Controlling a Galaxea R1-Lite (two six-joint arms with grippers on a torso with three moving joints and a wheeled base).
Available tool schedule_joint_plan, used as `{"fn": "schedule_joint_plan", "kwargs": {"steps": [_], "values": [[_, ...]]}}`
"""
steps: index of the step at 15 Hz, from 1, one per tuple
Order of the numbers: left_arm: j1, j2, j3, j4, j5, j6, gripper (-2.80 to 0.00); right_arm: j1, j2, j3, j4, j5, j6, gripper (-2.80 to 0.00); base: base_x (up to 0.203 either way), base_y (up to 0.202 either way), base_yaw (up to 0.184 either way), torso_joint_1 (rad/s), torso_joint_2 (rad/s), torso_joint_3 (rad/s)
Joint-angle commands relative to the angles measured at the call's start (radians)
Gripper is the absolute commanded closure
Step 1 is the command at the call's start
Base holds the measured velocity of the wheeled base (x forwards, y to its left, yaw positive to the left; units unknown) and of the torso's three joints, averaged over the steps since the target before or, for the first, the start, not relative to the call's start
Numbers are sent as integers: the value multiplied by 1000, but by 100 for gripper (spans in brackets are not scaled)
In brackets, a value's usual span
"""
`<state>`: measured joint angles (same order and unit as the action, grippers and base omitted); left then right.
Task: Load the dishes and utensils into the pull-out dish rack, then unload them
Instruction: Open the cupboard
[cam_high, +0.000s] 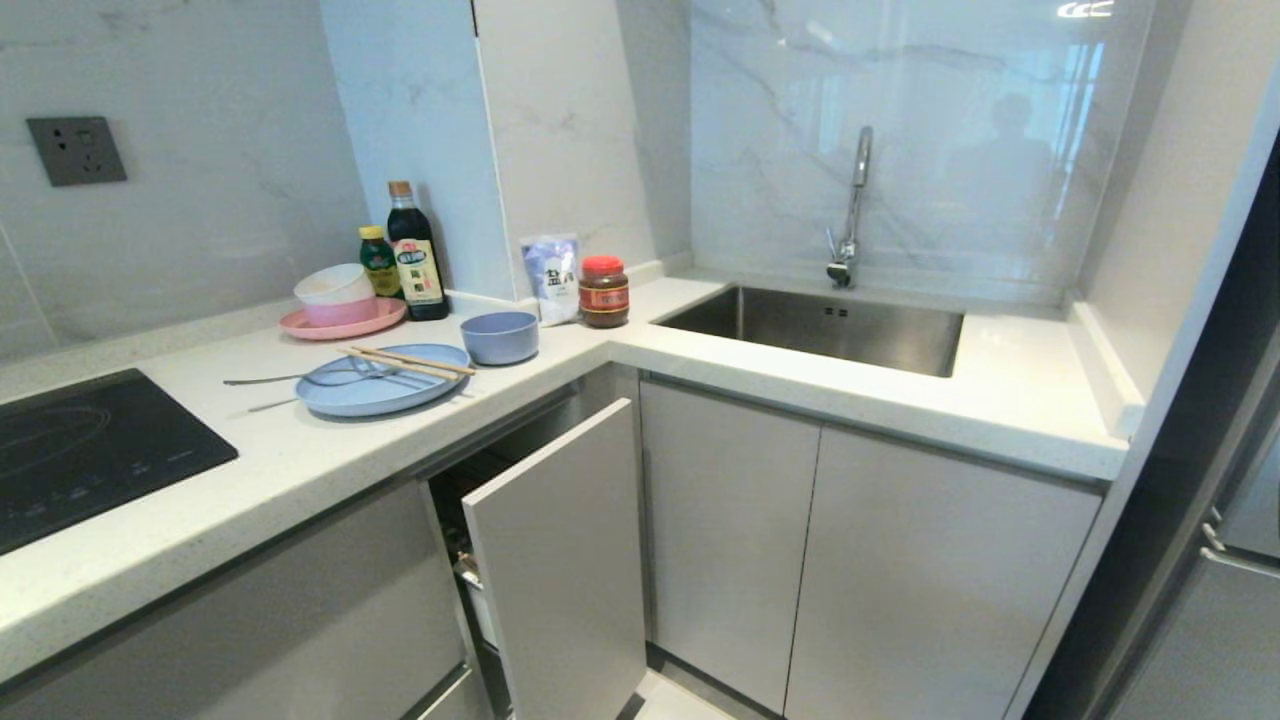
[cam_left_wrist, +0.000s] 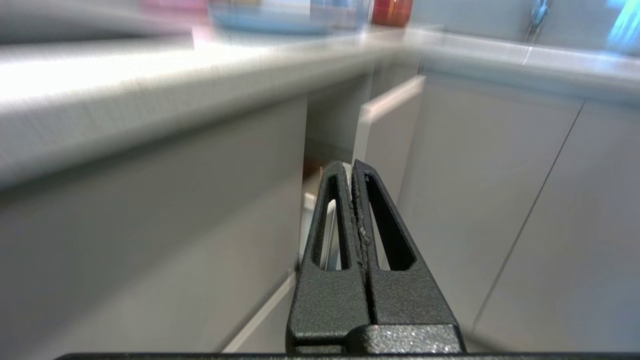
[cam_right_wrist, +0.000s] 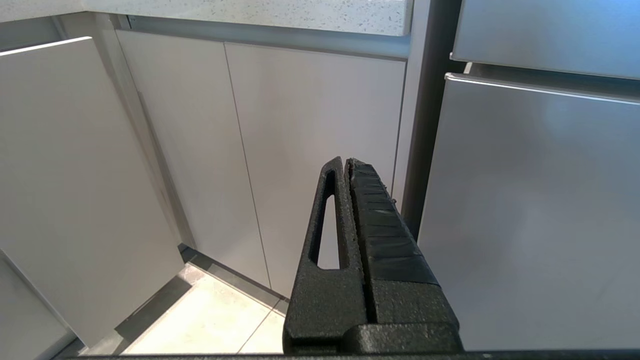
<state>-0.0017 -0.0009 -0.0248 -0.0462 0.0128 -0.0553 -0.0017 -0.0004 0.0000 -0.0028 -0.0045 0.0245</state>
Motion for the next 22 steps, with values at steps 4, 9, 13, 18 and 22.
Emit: {"fn": "schedule_joint_plan", "kwargs": {"steps": [4,9,13,18,22], "values": [[-3,138,-465,119,-11,4,0,0,-4,2,0,0,0,0,0,0,0,0,0,0],[-13,568,-965,176,-13,45,0,0,-4,2,0,0,0,0,0,0,0,0,0,0],[-18,949,-1269,182,21,56,0,0,-4,2,0,0,0,0,0,0,0,0,0,0],[-65,1285,-1429,184,90,60,0,0,-4,2,0,0,0,0,0,0,0,0,0,0],[-249,1505,-1399,177,228,47,0,0,-4,2,0,0,0,0,0,0,0,0,0,0]]}}
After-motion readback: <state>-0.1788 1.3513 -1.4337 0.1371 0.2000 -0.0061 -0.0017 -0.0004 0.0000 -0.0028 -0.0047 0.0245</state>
